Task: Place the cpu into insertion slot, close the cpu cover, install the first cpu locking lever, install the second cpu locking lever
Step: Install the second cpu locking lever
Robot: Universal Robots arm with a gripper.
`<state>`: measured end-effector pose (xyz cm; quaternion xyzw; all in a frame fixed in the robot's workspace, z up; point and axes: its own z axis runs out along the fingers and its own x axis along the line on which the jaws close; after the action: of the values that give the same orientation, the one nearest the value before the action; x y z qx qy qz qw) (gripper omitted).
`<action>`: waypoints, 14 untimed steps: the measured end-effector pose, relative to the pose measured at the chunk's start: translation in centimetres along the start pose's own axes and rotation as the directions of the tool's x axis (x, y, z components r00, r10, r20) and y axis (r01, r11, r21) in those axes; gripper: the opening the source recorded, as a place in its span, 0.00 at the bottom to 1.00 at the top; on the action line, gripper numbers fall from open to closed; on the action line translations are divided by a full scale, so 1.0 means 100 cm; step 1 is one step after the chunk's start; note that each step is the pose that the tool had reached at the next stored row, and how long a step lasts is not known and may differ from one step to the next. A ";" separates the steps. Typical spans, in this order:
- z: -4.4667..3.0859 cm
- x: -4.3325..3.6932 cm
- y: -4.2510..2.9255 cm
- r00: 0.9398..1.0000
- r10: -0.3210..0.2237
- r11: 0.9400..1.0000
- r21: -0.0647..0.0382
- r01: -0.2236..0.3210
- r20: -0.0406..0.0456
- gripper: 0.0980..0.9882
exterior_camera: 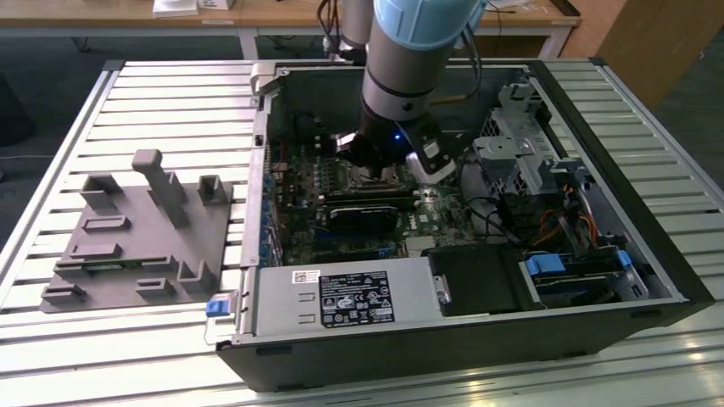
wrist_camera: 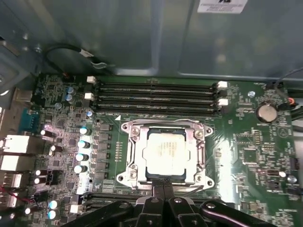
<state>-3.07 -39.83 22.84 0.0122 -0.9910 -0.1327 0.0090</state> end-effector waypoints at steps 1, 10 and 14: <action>-0.0006 -0.0018 0.0001 1.000 0.000 1.000 0.000 0.000 -0.001 0.01; -0.0024 -0.0052 -0.0058 1.000 0.001 1.000 0.000 -0.001 -0.003 0.01; -0.0026 0.0012 -0.0072 1.000 0.001 1.000 -0.001 -0.001 -0.003 0.01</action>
<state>-3.17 -40.60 22.90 0.0120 -0.9910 -0.1331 0.0103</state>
